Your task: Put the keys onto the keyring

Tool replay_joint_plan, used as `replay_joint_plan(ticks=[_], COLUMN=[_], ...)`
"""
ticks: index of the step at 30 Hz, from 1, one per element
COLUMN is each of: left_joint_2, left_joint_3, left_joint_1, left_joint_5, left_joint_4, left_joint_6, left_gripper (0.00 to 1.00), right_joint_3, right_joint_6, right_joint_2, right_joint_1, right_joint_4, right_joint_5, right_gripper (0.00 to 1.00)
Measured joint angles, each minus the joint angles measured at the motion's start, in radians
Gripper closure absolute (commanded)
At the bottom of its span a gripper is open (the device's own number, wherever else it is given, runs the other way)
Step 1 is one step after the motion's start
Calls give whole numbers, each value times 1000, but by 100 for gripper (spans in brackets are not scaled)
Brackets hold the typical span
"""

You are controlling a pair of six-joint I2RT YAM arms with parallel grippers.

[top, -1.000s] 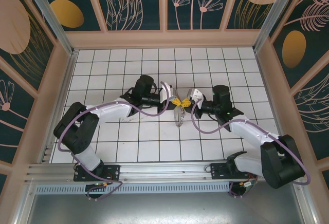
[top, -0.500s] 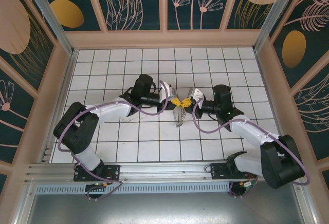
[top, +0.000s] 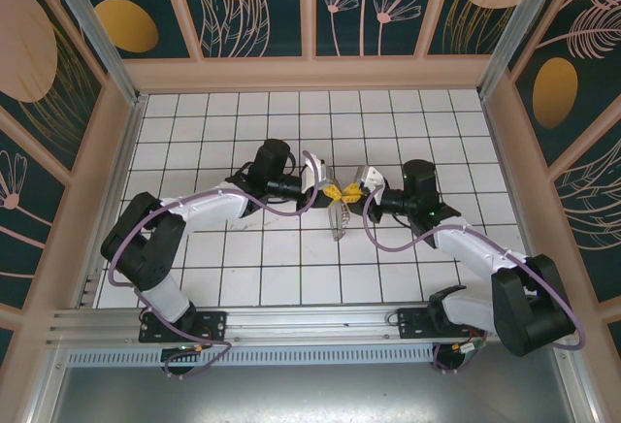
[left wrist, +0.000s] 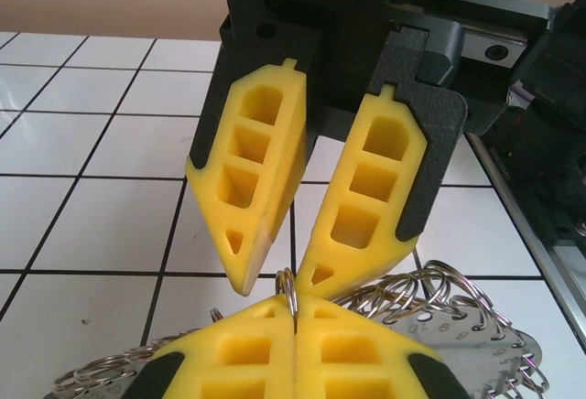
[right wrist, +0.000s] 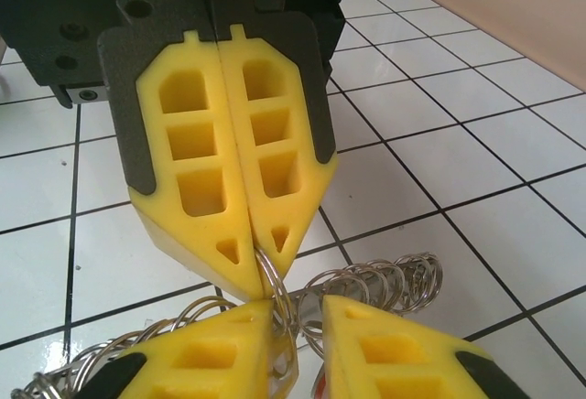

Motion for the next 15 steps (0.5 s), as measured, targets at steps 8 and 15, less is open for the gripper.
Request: replay_joint_plan(ticks=[8,15], left_joint_2=[2,7], left_joint_3=[11,34], left_joint_1=[0,0], left_joint_5=[-7,-25], left_joint_4=[-18,-64], left_joint_6=[9,44], left_gripper=[100,85], right_joint_3=[2,5], right_joint_6=[-8,-4], right_joint_2=[0,0], right_joint_1=[1,-1], right_joint_4=[-9,-18], right_joint_5=[-11,-8], right_gripper=[96,100])
